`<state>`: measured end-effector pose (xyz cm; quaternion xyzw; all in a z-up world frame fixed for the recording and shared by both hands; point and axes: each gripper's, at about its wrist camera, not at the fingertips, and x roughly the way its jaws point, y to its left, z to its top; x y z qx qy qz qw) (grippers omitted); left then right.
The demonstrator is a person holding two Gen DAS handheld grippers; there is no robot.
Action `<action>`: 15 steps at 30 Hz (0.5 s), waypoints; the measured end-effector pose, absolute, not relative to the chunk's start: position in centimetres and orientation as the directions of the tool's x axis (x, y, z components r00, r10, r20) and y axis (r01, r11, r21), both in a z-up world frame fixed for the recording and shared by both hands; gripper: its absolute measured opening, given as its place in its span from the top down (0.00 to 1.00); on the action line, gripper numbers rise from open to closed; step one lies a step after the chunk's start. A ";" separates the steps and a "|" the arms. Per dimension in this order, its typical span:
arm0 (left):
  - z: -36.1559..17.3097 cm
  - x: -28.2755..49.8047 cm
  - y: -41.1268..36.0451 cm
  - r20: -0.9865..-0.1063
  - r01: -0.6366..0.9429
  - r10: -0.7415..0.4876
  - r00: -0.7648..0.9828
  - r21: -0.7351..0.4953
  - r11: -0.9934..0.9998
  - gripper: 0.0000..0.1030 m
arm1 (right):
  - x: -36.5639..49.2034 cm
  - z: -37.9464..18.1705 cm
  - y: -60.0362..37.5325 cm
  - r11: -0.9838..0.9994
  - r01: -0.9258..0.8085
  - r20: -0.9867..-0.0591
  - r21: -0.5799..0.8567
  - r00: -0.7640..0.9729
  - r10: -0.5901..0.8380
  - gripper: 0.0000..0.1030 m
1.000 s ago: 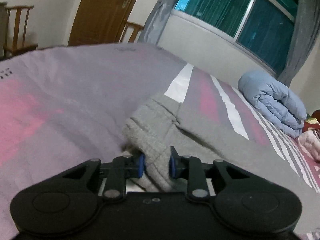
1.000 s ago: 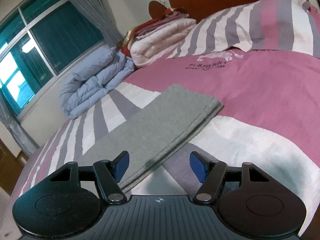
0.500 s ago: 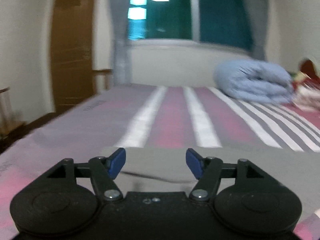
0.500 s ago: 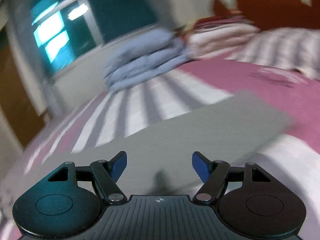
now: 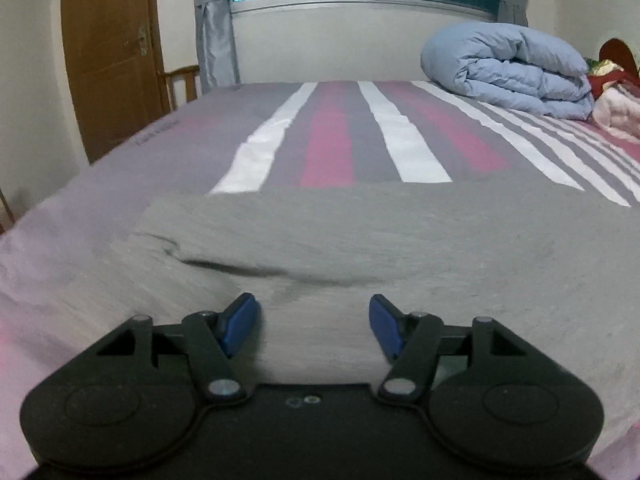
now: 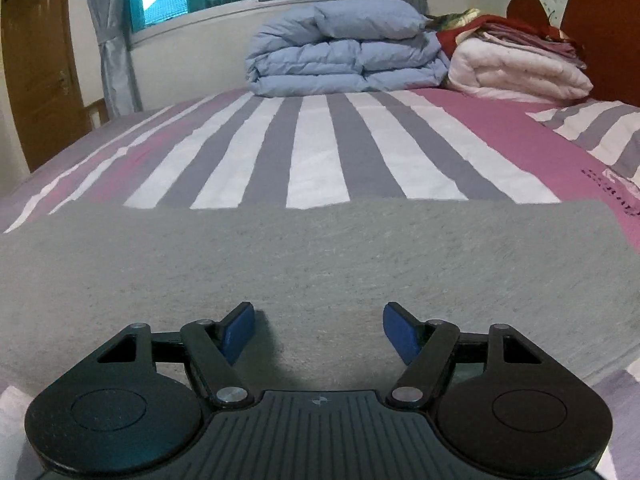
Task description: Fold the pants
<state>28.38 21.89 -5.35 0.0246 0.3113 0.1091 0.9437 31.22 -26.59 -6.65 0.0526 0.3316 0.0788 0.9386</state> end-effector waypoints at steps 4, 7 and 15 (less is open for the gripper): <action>-3.6 27.3 22.3 -0.545 -0.223 0.252 0.799 0.120 0.967 0.47 | 31.7 -4.7 -24.2 0.957 -0.195 -0.565 0.214 0.775 0.284 0.31; -2.6 27.1 23.4 -0.518 -0.268 0.285 0.807 0.110 0.957 0.47 | 33.3 -3.9 -20.8 0.931 -0.269 -0.551 0.247 0.752 0.363 0.31; -1.4 29.0 28.9 -0.564 -0.307 0.314 0.763 0.111 0.945 0.46 | 39.7 -3.7 -10.1 0.839 -0.486 -0.525 0.244 0.661 0.536 0.31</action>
